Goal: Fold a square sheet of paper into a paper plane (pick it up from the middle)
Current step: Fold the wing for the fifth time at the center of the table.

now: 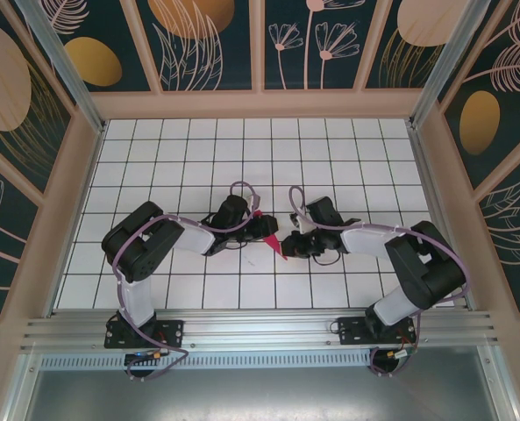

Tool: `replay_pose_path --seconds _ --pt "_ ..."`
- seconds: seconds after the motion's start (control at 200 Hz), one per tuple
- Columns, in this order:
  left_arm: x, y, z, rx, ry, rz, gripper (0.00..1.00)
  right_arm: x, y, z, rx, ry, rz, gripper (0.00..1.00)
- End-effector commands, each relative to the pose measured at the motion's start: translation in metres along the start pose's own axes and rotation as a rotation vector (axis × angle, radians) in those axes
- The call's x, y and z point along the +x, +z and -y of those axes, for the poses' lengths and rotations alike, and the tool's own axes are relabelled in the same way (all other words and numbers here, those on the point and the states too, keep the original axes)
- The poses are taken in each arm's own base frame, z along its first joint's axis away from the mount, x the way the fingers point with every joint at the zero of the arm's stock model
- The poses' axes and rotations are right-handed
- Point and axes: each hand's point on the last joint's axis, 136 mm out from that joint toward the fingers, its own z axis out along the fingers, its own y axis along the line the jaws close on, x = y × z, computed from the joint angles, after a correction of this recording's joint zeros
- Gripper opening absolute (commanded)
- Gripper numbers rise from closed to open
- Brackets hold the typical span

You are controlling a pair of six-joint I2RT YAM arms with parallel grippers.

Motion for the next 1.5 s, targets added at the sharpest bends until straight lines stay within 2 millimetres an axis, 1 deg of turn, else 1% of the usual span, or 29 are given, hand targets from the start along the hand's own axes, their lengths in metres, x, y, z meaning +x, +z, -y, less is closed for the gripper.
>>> replay_pose_path --seconds 0.0,0.025,0.055,0.125,0.195,0.235,0.41,0.59,0.671,0.771,0.846,0.896,1.006,1.101,1.206,1.331,1.496 --pt "0.023 0.005 -0.042 -0.141 -0.034 -0.075 0.42 -0.030 -0.006 -0.018 -0.021 -0.063 0.097 0.20" --pt "0.023 0.005 -0.042 -0.142 -0.033 -0.075 0.42 -0.033 -0.006 -0.017 -0.011 -0.064 0.102 0.24" --pt "0.022 0.005 -0.042 -0.143 -0.034 -0.075 0.42 -0.036 -0.005 -0.015 0.005 -0.064 0.111 0.25" --pt "0.022 0.005 -0.041 -0.148 -0.030 -0.078 0.42 -0.042 -0.005 -0.016 -0.002 -0.073 0.132 0.26" --pt "0.022 0.005 -0.041 -0.148 -0.029 -0.077 0.42 -0.041 0.000 -0.023 -0.057 -0.074 0.108 0.26" --pt "0.022 0.005 -0.041 -0.147 -0.027 -0.078 0.42 -0.041 0.002 -0.023 -0.067 -0.071 0.100 0.25" --pt "0.021 0.005 -0.039 -0.141 -0.030 -0.074 0.42 -0.045 0.008 -0.001 0.023 -0.039 0.125 0.24" --pt "0.021 0.004 -0.038 -0.138 -0.030 -0.075 0.42 -0.046 0.016 -0.002 -0.007 -0.051 0.106 0.24" --pt "0.022 0.005 -0.038 -0.136 -0.028 -0.077 0.42 -0.046 0.019 0.003 0.013 -0.044 0.109 0.24" --pt "0.020 0.005 -0.035 -0.127 -0.029 -0.075 0.42 -0.042 0.024 0.020 0.084 -0.025 0.090 0.17" --pt "0.018 0.004 -0.029 -0.110 -0.024 -0.069 0.42 -0.034 0.027 0.032 0.122 -0.012 0.077 0.12" --pt "0.014 0.001 -0.024 -0.099 -0.020 -0.057 0.44 -0.028 0.029 0.040 0.151 0.009 0.062 0.09" --pt "0.002 -0.006 -0.009 -0.053 -0.007 -0.027 0.46 -0.017 0.033 0.051 0.173 0.037 0.034 0.06" --pt "-0.008 -0.011 0.006 -0.013 0.010 -0.011 0.48 -0.012 0.034 0.057 0.188 0.058 0.030 0.06" --pt "-0.013 -0.015 0.023 0.033 0.028 -0.011 0.49 -0.011 0.036 0.061 0.203 0.073 0.028 0.05" --pt "-0.019 -0.021 0.025 0.021 0.036 0.008 0.51 -0.011 0.037 0.062 0.207 0.082 0.026 0.05" --pt "-0.022 -0.034 0.037 0.052 0.055 0.034 0.50 -0.011 0.037 0.063 0.213 0.091 0.026 0.05"
